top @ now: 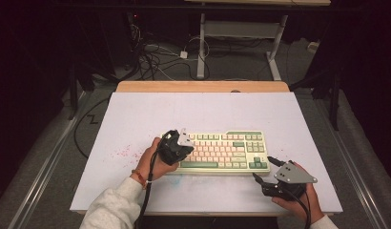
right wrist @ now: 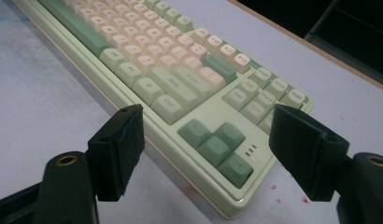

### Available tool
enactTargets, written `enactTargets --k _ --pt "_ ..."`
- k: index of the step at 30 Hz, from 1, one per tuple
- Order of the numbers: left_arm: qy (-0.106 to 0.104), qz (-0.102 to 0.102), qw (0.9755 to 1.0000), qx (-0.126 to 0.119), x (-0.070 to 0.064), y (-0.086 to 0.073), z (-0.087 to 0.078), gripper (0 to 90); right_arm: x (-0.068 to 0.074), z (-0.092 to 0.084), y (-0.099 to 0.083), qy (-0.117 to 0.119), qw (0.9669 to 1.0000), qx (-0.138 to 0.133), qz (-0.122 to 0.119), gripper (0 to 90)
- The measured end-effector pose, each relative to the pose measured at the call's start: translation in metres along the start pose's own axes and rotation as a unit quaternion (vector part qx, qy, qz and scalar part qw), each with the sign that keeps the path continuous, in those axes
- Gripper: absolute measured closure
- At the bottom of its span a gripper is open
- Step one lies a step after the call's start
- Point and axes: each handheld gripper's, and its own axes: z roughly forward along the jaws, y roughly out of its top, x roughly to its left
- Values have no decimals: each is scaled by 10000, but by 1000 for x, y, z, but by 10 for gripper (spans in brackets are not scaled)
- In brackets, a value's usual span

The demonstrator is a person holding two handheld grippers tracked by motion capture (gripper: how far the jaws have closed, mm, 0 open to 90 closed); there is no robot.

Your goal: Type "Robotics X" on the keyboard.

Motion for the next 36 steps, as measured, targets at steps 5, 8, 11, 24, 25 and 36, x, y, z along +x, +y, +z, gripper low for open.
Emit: enactTargets --k 5,8,11,24,25,36 --pt "-30 -18 10000 82 5 7 11 875 1 1 0 31 10000 20 -28 268" --pt "-32 -30 9999 150 7 10 16 875 1 1 -1 42 10000 35 -29 268" --pt "-46 -29 9998 172 9 12 20 875 1 2 -1 55 10000 43 -33 268" --pt "-39 13 9993 375 8 16 33 875 3 4 -2 95 9998 121 -91 272" --pt "-11 36 9992 387 8 17 33 875 2 4 -2 80 9999 109 -81 272" --pt "185 9 9998 -81 8 16 12 867 2 2 -2 58 9999 95 -84 272"
